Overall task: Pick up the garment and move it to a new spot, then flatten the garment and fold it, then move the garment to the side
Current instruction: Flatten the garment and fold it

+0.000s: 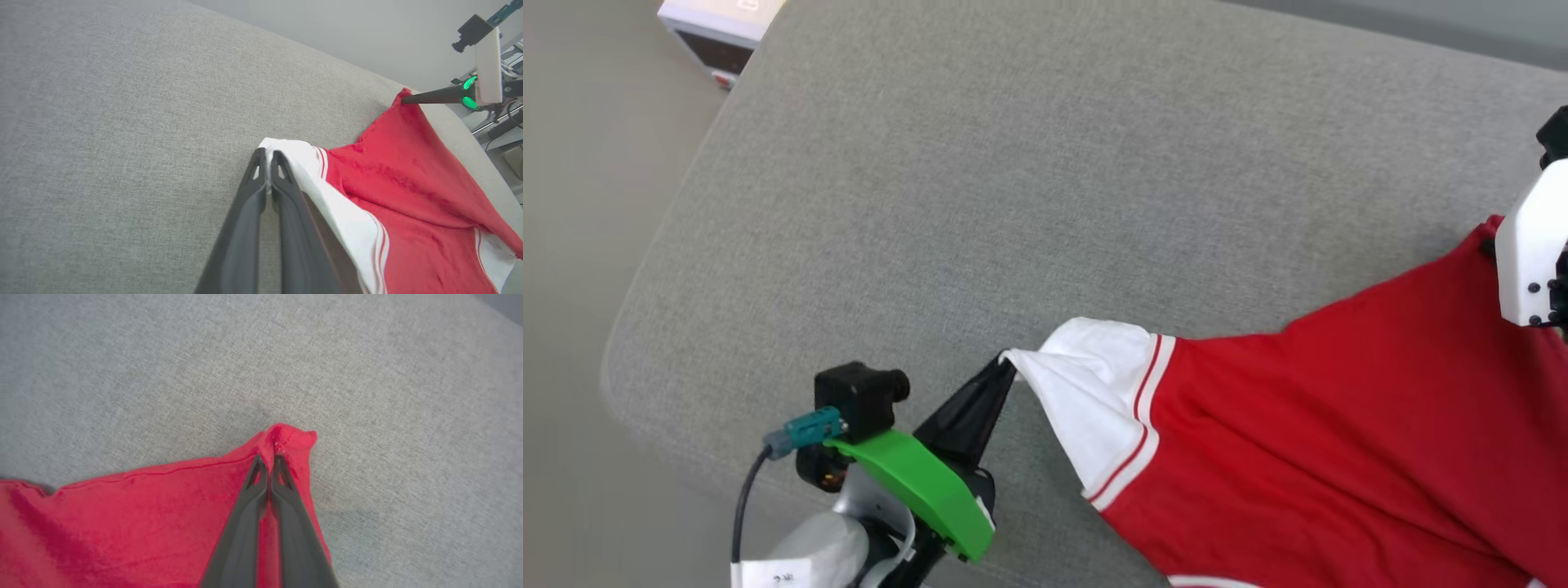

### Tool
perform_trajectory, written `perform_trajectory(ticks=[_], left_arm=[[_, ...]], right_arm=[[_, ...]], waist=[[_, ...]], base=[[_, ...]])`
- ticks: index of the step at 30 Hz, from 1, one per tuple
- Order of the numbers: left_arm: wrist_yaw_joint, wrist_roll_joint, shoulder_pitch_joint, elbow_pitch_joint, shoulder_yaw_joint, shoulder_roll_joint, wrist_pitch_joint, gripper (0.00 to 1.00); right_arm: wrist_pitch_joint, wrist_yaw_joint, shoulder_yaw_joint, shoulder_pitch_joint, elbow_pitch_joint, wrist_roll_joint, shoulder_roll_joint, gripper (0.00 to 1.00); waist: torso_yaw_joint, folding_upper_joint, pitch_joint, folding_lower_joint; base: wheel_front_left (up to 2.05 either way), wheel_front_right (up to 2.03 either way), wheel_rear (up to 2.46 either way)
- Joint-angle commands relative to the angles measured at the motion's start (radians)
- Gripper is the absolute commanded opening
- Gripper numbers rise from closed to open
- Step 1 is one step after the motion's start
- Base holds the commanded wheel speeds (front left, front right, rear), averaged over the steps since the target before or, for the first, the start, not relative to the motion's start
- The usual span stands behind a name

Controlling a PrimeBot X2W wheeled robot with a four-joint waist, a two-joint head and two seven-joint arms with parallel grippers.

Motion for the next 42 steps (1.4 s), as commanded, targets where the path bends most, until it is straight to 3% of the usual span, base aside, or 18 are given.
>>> perform_trajectory(ticks=[1,12,22,30,42], left_arm=[[0.008,0.013,-0.027,-0.010,0.011,0.014,-0.005,0.00],[0.041,0.022,-0.155,-0.080,0.106,0.094,0.043,0.00],[0.066,0.016,-0.285,-0.124,0.202,0.129,0.052,0.00],[0.099,0.052,-0.427,-0.167,0.248,0.143,0.069,0.00],[0.100,0.116,-0.560,-0.203,0.247,0.177,0.105,0.00]], right_arm=[[-0.031,-0.001,0.001,0.002,0.005,0.009,0.000,0.00],[-0.255,-0.001,-0.020,-0.007,-0.013,0.052,-0.008,0.00],[-0.379,-0.001,-0.050,-0.022,-0.125,0.080,-0.026,0.00],[-0.447,-0.001,-0.067,-0.037,-0.228,0.073,-0.009,0.00],[-0.498,-0.001,-0.135,-0.049,-0.328,0.024,0.037,0.00]], waist=[[-0.053,0.0000,-0.062,0.0000],[-0.195,0.0000,-0.213,0.0000],[-0.284,0.0000,-0.230,0.0000],[-0.343,0.0000,-0.261,0.0000],[-0.385,0.0000,-0.276,0.0000]], base=[[0.00,0.00,0.00],[0.00,0.00,0.00],[0.00,0.00,0.00],[0.00,0.00,0.00],[0.00,0.00,0.00]])
